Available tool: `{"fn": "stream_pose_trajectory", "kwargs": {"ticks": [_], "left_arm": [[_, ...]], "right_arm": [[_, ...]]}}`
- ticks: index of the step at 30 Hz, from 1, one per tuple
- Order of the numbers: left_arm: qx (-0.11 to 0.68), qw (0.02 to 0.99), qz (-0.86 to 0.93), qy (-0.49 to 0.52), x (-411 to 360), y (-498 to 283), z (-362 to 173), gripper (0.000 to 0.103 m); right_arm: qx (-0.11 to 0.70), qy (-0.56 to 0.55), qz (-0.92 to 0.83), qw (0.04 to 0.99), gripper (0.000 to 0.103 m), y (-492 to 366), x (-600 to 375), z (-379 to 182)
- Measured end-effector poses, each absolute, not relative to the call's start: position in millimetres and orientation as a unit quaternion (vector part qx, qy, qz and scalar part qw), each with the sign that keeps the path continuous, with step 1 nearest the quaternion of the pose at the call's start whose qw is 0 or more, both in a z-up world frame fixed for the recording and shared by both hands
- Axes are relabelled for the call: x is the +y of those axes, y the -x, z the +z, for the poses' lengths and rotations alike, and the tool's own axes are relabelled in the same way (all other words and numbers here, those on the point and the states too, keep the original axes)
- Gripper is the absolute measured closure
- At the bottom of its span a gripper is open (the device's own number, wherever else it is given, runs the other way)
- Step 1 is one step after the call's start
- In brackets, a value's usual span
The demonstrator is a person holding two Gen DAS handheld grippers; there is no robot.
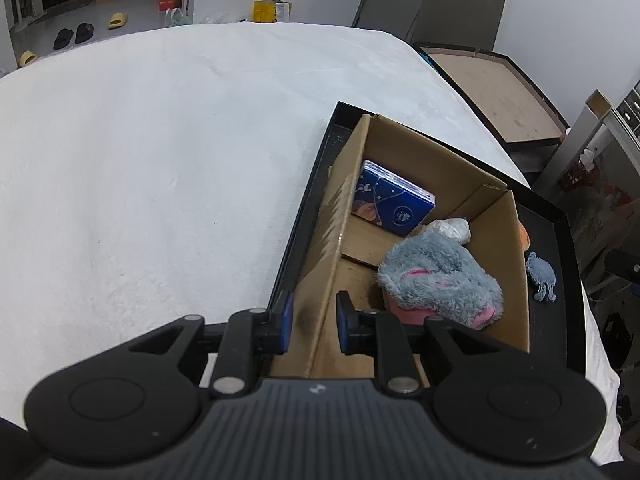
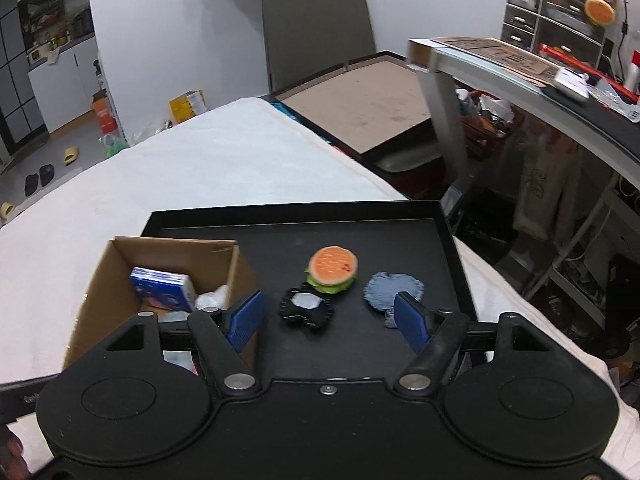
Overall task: Organize soft objects
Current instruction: 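Carry the white bundle into the box and release it, then move the right gripper down onto the blue denim plush and grasp it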
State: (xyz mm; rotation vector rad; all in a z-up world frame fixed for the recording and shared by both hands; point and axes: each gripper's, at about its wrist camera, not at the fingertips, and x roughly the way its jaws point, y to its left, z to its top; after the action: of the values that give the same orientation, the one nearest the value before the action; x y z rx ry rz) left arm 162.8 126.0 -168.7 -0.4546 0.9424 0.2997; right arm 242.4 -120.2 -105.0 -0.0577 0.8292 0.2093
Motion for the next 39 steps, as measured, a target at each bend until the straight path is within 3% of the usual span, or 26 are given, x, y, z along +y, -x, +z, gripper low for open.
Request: {"fn": "stream_pose_trajectory", "kwargs": {"ticks": [5,18,39], "left_arm": [[0.446,0.858,0.144,0.208,122,-164,-165,0.081],[0.458,0.86,0.149,0.169,107,-172,-168,0.057],[0.461,0.856,0.201,0.118,83,-201,-169,0.048]], "right_arm": [[0.403,0.02,0.099,0.909,0.032,-246,-139,-109],[0.421,-0.008,0.102,0.901,0.032,-265,-169,-137],[0.439,-0.032,0.119,0.89,0.032,-308,-187,-213]]}}
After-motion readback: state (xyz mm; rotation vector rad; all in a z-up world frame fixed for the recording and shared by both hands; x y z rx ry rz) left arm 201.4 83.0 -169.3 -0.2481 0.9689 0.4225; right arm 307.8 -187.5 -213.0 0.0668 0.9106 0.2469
